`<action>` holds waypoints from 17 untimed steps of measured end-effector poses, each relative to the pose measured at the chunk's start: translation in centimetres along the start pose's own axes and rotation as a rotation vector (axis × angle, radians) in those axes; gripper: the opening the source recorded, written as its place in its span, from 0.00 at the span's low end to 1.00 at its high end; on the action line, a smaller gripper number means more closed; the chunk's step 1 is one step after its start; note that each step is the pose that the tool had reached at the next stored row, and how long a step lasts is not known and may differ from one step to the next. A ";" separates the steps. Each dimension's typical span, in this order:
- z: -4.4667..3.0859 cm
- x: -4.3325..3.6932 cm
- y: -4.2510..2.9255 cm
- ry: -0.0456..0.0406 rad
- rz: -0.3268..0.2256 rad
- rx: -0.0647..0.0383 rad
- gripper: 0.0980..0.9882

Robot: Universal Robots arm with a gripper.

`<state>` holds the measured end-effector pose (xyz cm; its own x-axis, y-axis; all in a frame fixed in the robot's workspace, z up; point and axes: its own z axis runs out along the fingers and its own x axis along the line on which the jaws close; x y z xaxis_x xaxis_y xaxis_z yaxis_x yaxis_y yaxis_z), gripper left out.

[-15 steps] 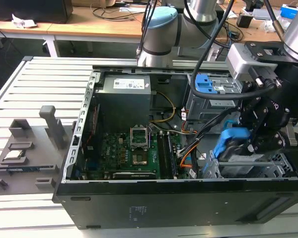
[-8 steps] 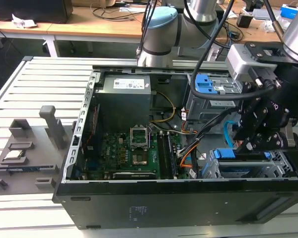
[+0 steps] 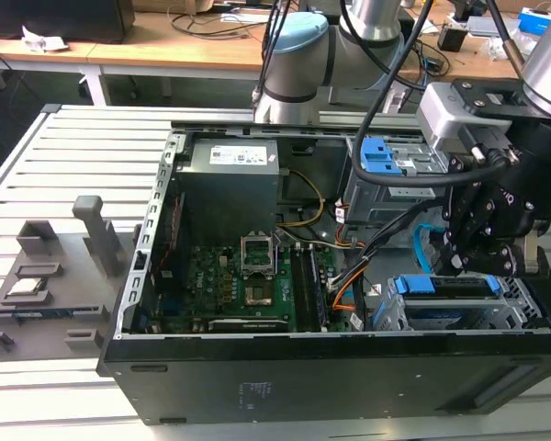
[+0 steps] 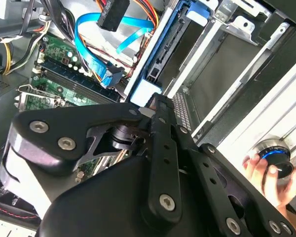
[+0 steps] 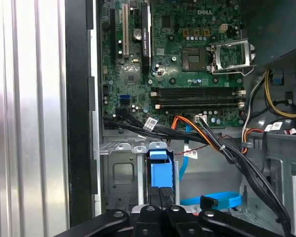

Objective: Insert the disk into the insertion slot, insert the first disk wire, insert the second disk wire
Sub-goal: 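Insert the disk into the insertion slot, then insert the first disk wire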

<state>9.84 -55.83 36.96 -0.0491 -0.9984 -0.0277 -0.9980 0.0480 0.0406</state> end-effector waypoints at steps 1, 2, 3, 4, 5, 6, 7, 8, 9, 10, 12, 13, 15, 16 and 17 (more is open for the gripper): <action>0.01 0.00 0.00 0.0000 0.000 0.000 0.01; 0.02 0.00 0.00 0.0000 0.000 0.000 0.01; 0.03 0.00 0.00 0.0000 0.000 0.000 0.01; 0.04 0.00 0.00 0.0000 0.000 0.000 0.01; 0.04 0.00 0.00 0.0000 0.000 0.000 0.01; 0.05 0.00 -0.05 -0.0001 0.000 0.000 0.01; 0.03 -0.03 -0.65 0.0001 0.000 0.000 0.01; -0.01 -0.12 -1.96 0.0003 0.000 0.000 0.01; -0.03 -0.21 -2.64 0.0006 0.000 0.000 0.01; -0.04 -0.28 -2.94 0.0008 0.000 0.000 0.01; -0.05 -0.81 -3.73 0.0032 0.000 0.000 0.01; -0.01 -1.59 -4.05 0.0059 0.000 0.000 0.01; 0.02 -2.35 -4.31 0.0083 0.000 0.000 0.01; 0.06 -3.12 -4.43 0.0110 0.000 0.001 0.01; 0.08 -3.99 -4.45 0.0137 0.000 0.001 0.01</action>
<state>14.47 -52.06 36.80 -0.0490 -0.9987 -0.0140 -0.9980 0.0484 0.0399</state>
